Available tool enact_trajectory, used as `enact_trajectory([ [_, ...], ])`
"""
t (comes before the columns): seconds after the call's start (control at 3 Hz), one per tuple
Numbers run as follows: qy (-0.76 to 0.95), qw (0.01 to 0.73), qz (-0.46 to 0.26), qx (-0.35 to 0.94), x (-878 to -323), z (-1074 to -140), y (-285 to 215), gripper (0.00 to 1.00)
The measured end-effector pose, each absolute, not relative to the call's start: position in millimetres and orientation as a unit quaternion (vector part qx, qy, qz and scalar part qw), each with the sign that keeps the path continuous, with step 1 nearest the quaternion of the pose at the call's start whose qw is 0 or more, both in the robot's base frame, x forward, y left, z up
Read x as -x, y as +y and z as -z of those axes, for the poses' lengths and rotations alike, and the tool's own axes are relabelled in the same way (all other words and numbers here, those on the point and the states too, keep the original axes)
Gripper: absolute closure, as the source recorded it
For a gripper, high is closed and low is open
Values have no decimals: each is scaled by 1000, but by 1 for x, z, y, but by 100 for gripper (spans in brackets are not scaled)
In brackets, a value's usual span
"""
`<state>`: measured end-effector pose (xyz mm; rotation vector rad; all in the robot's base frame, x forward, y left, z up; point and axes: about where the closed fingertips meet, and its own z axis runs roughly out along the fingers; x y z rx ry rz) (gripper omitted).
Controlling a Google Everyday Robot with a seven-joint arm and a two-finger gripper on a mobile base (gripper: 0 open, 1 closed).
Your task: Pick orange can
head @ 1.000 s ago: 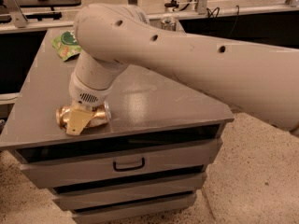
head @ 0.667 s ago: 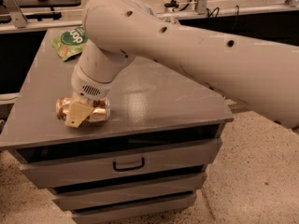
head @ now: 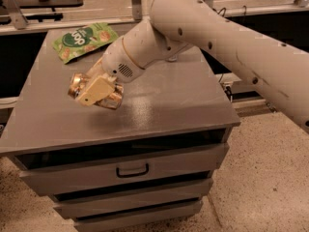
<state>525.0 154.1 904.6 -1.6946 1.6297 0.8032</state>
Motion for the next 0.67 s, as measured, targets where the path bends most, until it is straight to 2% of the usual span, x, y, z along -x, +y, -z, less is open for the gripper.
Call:
enact_trajectory([
  [0.33, 583, 388, -385, 601, -543, -930, 116, 100],
  [0.67, 554, 453, -417, 560, -558, -955, 61, 100],
])
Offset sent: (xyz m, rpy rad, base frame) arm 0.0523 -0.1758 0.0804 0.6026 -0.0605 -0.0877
